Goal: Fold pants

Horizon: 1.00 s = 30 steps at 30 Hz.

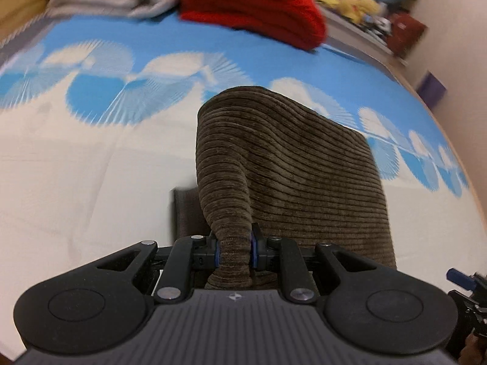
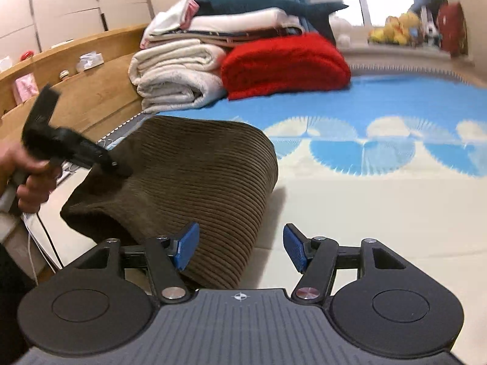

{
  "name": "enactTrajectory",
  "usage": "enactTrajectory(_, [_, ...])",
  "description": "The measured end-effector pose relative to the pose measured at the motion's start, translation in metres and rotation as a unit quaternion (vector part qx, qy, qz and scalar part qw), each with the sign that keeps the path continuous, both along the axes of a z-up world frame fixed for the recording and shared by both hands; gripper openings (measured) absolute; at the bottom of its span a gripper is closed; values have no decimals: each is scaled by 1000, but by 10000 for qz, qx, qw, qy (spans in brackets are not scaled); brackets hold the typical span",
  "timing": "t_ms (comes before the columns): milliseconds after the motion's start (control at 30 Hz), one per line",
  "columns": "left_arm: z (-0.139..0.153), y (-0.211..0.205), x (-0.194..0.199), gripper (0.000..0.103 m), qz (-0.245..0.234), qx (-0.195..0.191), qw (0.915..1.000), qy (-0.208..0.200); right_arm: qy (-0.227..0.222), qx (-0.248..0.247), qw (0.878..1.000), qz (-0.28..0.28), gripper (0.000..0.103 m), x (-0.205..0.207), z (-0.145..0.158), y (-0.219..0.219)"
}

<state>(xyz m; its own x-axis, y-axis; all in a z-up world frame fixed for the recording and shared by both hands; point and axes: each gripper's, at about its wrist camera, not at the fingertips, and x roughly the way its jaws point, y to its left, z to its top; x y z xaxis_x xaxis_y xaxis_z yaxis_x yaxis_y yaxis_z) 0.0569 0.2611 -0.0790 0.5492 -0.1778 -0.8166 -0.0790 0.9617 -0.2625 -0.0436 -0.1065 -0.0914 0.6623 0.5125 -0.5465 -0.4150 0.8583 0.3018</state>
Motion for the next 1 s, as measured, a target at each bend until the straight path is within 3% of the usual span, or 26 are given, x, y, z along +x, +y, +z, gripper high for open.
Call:
enactTrajectory(133, [-13, 31, -2, 22, 279, -219, 9992, 206, 442, 105, 9989, -83, 73, 35, -9, 14])
enactTrajectory(233, [-24, 52, 2, 47, 677, -322, 9968, 260, 847, 351, 9957, -135, 79, 63, -19, 23])
enactTrajectory(300, [-30, 63, 3, 74, 1052, -455, 9933, 163, 1123, 509, 9923, -105, 83, 80, -30, 30])
enactTrajectory(367, [-41, 61, 5, 78, 1135, -591, 9914, 277, 1541, 685, 9857, 40, 85, 98, -47, 41])
enactTrajectory(467, [-55, 45, 14, 84, 816, -705, 9924, 601, 2190, 997, 9701, 317, 85, 118, -73, 55])
enactTrajectory(600, [-66, 41, 28, 90, 819, -865, 9903, 713, 2581, 1033, 9601, 310, 88, 131, -91, 69])
enactTrajectory(733, [-80, 34, 42, 88, 877, -1024, 9869, 883, 2602, 969, 9603, 278, 86, 140, -91, 81])
enactTrajectory(800, [-76, 27, 49, 65, 831, -1027, 9879, 807, 2597, 838, 9618, 236, 62, 146, -88, 87])
enactTrajectory(867, [-67, 18, 53, 53, 781, -894, 9908, 647, 2515, 735, 9648, 222, 42, 149, -78, 90])
enactTrajectory(900, [-62, 12, 56, 48, 699, -846, 9925, 547, 2491, 780, 9651, 203, 40, 152, -70, 88])
enactTrajectory(1000, [-57, -15, 70, 45, 511, -1039, 9925, 404, 2244, 775, 9713, 140, 35, 164, -43, 70])
